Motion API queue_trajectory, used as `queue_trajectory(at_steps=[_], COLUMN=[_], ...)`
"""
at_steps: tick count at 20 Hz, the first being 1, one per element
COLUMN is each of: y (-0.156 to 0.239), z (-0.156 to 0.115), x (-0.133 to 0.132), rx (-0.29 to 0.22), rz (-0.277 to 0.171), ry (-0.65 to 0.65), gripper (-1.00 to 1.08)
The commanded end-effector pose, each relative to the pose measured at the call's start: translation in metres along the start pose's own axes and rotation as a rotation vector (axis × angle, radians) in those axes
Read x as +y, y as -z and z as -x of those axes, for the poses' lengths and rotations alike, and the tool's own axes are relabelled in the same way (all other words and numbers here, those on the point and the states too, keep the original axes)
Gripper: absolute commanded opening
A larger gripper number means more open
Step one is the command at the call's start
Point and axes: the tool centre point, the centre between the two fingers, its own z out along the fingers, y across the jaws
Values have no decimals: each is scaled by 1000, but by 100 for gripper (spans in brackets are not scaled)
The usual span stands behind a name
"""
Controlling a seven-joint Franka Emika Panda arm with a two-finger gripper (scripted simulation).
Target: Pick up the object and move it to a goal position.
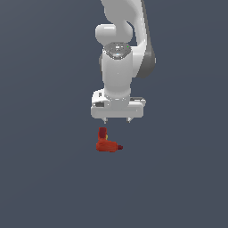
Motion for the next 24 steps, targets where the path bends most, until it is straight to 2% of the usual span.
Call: queue_trajectory(at_steps=[1,9,17,24], y=[0,5,-3,-24], z=[0,0,-1,-4], x=[0,-18,-13,0], rx=[0,11,25,65], rz=[0,-11,-11,-10], ry=[0,20,32,69], gripper=[108,108,108,108])
